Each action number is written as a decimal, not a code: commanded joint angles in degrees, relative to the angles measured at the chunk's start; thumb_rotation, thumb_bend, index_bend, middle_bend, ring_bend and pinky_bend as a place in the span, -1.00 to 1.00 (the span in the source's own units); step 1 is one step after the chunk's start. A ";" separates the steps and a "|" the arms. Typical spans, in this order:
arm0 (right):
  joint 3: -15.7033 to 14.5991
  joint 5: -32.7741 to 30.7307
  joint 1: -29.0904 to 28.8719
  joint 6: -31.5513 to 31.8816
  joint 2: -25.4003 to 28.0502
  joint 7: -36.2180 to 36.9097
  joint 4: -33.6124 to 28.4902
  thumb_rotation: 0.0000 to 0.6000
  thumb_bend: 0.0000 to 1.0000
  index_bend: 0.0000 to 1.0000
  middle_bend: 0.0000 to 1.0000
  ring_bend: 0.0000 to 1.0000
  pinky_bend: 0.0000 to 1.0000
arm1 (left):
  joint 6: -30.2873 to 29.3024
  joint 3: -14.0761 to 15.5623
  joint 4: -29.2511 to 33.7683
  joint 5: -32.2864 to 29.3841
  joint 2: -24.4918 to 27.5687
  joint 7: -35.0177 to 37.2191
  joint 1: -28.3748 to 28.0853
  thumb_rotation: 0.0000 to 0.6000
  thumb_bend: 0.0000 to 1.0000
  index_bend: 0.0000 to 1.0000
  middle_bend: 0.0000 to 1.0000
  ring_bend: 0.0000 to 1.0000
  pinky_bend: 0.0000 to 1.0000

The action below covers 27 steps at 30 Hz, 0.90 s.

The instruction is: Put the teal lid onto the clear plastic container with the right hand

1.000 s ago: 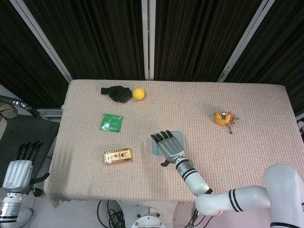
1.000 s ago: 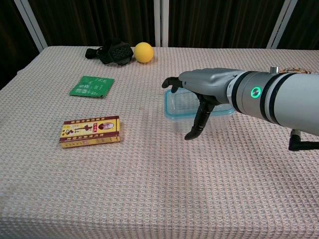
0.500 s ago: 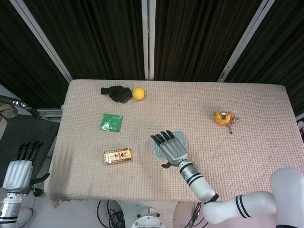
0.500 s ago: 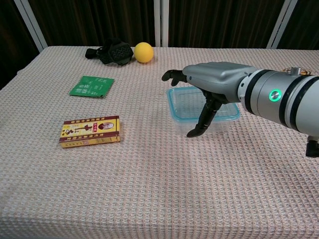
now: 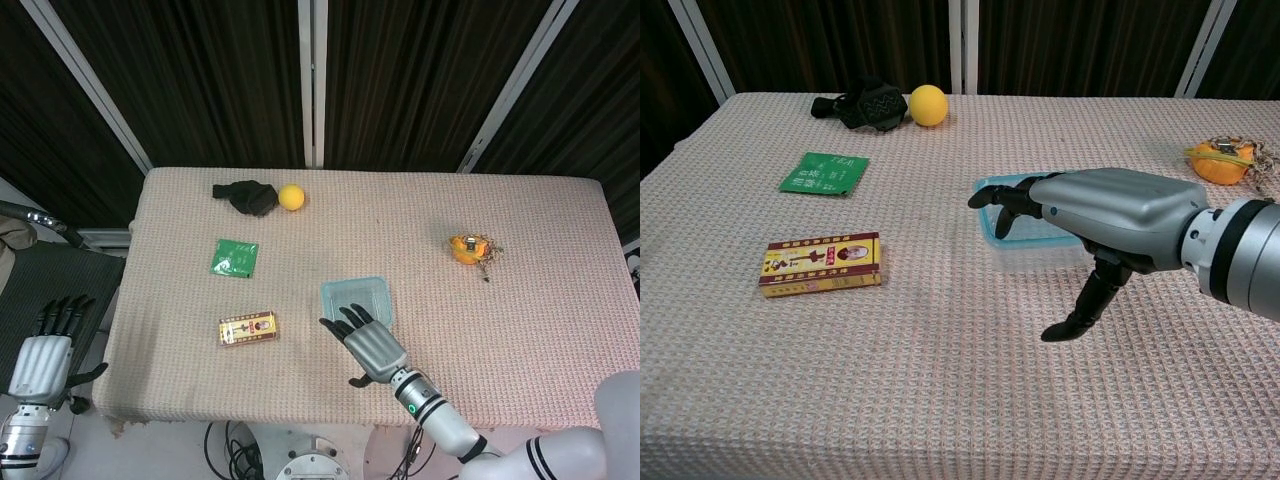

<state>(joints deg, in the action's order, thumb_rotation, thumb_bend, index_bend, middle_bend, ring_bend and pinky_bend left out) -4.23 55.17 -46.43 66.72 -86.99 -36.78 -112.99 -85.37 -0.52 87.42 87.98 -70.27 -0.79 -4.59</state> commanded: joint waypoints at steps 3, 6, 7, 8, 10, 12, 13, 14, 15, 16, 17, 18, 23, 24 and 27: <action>0.39 -1.70 0.32 -1.59 -1.07 -0.94 1.54 1.00 -1.00 -1.00 -0.57 -1.00 -1.00 | 0.02 0.09 -0.02 -0.04 -0.03 -0.04 0.08 1.00 -1.00 -0.80 -0.89 -1.00 -1.00; 0.50 -2.38 0.58 -2.31 -1.61 -1.18 2.39 1.00 -1.00 -1.00 -0.56 -1.00 -1.00 | -0.01 0.11 -0.04 -0.11 -0.05 0.00 0.15 1.00 -1.00 -0.80 -0.89 -1.00 -1.00; 0.59 -2.55 0.69 -2.53 -1.75 -1.19 2.68 1.00 -1.00 -1.00 -0.56 -1.00 -1.00 | -0.03 0.12 -0.05 -0.13 -0.05 -0.03 0.17 1.00 -1.00 -0.80 -0.89 -1.00 -1.00; 0.68 -2.64 0.78 -2.63 -1.83 -1.19 2.88 1.00 -1.00 -1.00 -0.56 -1.00 -1.00 | -0.04 0.13 -0.07 -0.12 -0.06 -0.04 0.18 1.00 -1.00 -0.80 -0.89 -1.00 -1.00; 0.87 -2.59 1.04 -2.73 -2.07 -1.19 3.37 1.00 -1.00 -1.00 -0.56 -1.00 -1.00 | 0.00 0.13 -0.08 -0.15 -0.09 -0.01 0.18 1.00 -1.00 -0.80 -0.89 -1.00 -1.00; 0.97 -2.62 1.25 -2.98 -2.19 -1.08 3.65 1.00 -1.00 -1.00 -0.56 -1.00 -1.00 | 0.06 0.13 -0.07 -0.20 -0.11 -0.07 0.17 1.00 -1.00 -0.80 -0.89 -1.00 -1.00; 1.01 -2.62 1.35 -3.12 -2.23 -0.99 3.77 1.00 -1.00 -1.00 -0.56 -1.00 -1.00 | 0.06 0.13 -0.06 -0.18 -0.13 -0.10 0.16 1.00 -1.00 -0.80 -0.89 -1.00 -1.00; 1.05 -2.56 1.49 -3.29 -2.23 -0.88 3.91 1.00 -1.00 -1.00 -0.56 -1.00 -1.00 | 0.06 0.13 0.00 -0.17 -0.10 -0.15 0.16 1.00 -1.00 -0.80 -0.89 -1.00 -1.00; 1.07 -2.44 1.60 -3.41 -2.22 -0.76 3.98 1.00 -1.00 -1.00 -0.56 -1.00 -1.00 | 0.03 0.13 0.05 -0.16 -0.09 -0.20 0.17 1.00 -1.00 -0.80 -0.89 -1.00 -1.00; 1.11 -2.21 1.73 -3.50 -2.19 -0.56 4.03 1.00 -1.00 -1.00 -0.56 -1.00 -1.00 | -0.01 0.11 0.09 -0.15 -0.08 -0.23 0.17 1.00 -1.00 -0.80 -0.89 -1.00 -1.00; 1.19 -1.67 1.98 -3.52 -2.10 -0.10 4.00 1.00 -1.00 -1.00 -0.57 -1.00 -1.00 | -0.03 0.10 0.16 -0.14 -0.04 -0.31 0.18 1.00 -1.00 -0.80 -0.89 -1.00 -1.00; 1.29 -0.96 2.23 -3.42 -1.99 0.44 3.92 1.00 -1.00 -1.00 -0.58 -1.00 -1.00 | -0.08 0.09 0.23 -0.12 0.00 -0.38 0.18 1.00 -1.00 -0.80 -0.89 -1.00 -1.00; 1.56 4.89 4.50 -1.77 -0.08 4.97 3.02 1.00 -1.00 -1.00 -0.64 -1.00 -1.00 | -0.29 0.04 0.62 -0.06 0.25 -0.64 0.24 1.00 -1.00 -0.80 -0.89 -1.00 -1.00; 1.58 5.37 4.84 -1.58 0.48 5.46 2.86 1.00 -1.00 -1.00 -0.65 -1.00 -1.00 | -0.29 0.05 0.68 -0.07 0.27 -0.69 0.25 1.00 -1.00 -0.80 -0.89 -1.00 -1.00; 2.03 5.29 5.72 -1.27 2.27 6.51 2.50 1.00 -1.00 -1.00 -0.67 -1.00 -1.00 | -0.24 0.09 0.73 -0.04 0.24 -0.81 0.25 1.00 -1.00 -0.80 -0.89 -1.00 -1.00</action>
<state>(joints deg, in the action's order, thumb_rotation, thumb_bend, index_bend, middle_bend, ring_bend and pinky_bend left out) -2.49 60.43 -41.33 65.08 -85.52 -30.82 -110.16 -85.61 -0.42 88.16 87.95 -70.03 -1.60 -4.34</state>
